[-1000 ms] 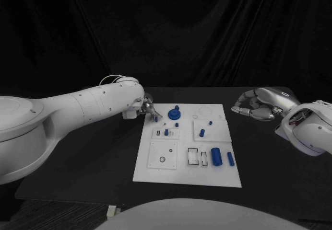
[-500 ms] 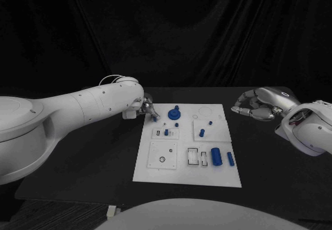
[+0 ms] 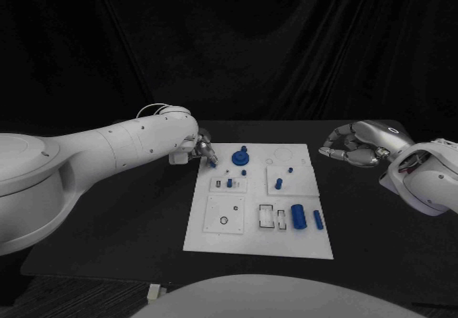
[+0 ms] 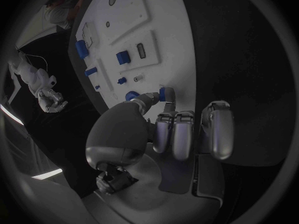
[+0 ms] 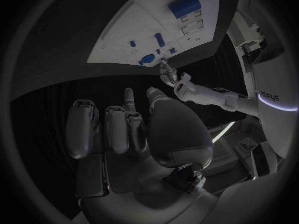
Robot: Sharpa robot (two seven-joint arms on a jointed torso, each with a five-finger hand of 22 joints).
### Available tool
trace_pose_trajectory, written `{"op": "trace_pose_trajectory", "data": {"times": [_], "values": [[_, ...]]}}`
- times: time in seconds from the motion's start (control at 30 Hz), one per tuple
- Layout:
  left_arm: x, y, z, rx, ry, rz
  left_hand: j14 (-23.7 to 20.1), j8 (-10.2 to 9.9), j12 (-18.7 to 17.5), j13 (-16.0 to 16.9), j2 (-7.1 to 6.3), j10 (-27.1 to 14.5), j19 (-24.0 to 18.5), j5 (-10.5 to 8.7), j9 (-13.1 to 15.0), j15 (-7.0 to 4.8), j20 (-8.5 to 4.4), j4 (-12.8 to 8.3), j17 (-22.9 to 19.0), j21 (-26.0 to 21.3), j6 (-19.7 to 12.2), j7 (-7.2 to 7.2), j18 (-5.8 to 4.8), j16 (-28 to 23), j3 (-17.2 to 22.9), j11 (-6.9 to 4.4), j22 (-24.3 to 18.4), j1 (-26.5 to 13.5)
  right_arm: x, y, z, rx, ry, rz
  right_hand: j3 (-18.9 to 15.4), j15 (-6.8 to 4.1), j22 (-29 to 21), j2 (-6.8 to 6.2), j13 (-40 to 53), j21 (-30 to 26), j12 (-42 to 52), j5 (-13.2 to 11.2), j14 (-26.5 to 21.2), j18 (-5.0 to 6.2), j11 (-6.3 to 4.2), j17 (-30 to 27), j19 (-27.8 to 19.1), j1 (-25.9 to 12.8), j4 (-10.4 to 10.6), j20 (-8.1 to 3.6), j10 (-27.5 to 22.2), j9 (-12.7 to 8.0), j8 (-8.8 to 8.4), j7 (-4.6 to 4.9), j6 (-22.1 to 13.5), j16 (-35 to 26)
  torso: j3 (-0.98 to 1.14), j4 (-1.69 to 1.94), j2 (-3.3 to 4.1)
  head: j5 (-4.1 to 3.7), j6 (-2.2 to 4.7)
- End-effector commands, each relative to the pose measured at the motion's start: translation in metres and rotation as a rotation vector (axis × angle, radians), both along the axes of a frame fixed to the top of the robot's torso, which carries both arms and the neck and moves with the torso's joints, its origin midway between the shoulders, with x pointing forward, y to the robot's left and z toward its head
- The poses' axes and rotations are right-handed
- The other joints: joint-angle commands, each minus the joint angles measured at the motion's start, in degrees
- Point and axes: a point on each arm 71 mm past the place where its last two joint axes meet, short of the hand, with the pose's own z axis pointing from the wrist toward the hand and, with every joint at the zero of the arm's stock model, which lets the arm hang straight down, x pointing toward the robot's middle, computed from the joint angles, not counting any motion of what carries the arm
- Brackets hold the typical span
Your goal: Assemble the parts on the task board
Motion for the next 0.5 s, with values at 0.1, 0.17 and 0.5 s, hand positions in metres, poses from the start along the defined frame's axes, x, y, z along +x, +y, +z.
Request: {"op": "trace_pose_trajectory", "data": {"times": [0.1, 0.17, 0.5], "values": [[-0.0004, -0.0021, -0.0003, -0.027, -0.002, -0.018, 6.0, 0.5, 0.0, 15.0, -1.35, 6.0, -0.1, 1.66, 0.4, 0.39, 0.25, -2.9, 15.1, -0.3, 0.1, 0.42, 0.26, 0.1, 7.3, 0.48, 11.3, -1.5, 0.0002, 0.0000, -0.0015, -0.006, 0.008, -0.008, -0.2, 0.28, 10.8, 0.11, 15.1, -0.3, 0.1, 0.3, 2.9, 0.53, 0.35, 0.0, 1.1, 0.5, 0.0, 0.41, 6.2, -0.1, 0.02, -0.08, 0.5, -0.3, 0.01, -0.02, 0.00, 0.12, 0.01], [-0.0003, -0.0013, -0.0002, -0.029, -0.005, -0.017, 6.0, 0.3, 0.0, 15.0, -1.74, 6.0, -0.1, 2.33, 0.2, 0.41, 0.34, -3.8, 15.1, -0.3, 0.4, 0.53, 0.24, 0.1, 9.4, 0.57, 11.3, -2.2, 0.0003, 0.0001, -0.0016, -0.006, 0.009, -0.008, -0.2, 0.28, 10.8, 0.11, 15.1, -0.3, 0.1, 0.3, 2.9, 0.53, 0.35, 0.0, 1.1, 0.5, 0.0, 0.41, 6.2, -0.1, 0.02, -0.08, 0.5, -0.3, 0.01, -0.01, 0.00, 0.13, 0.01], [-0.0004, 0.0024, 0.0012, -0.055, -0.033, -0.018, 6.0, 0.4, 0.0, 15.0, -2.26, 6.0, 0.0, 2.52, 0.3, 0.35, 0.33, -5.8, 15.1, -0.2, 1.8, 0.50, 0.23, 0.1, 12.4, 0.55, 11.4, -2.8, 0.0003, -0.0004, -0.0020, -0.010, 0.015, -0.011, -0.2, 0.28, 10.8, 0.11, 15.1, -0.3, 0.1, 0.3, 2.9, 0.53, 0.35, 0.0, 1.1, 0.5, 0.0, 0.41, 6.2, -0.1, 0.02, -0.08, 0.5, -0.3, 0.05, 0.01, 0.00, 0.21, 0.01]]}}
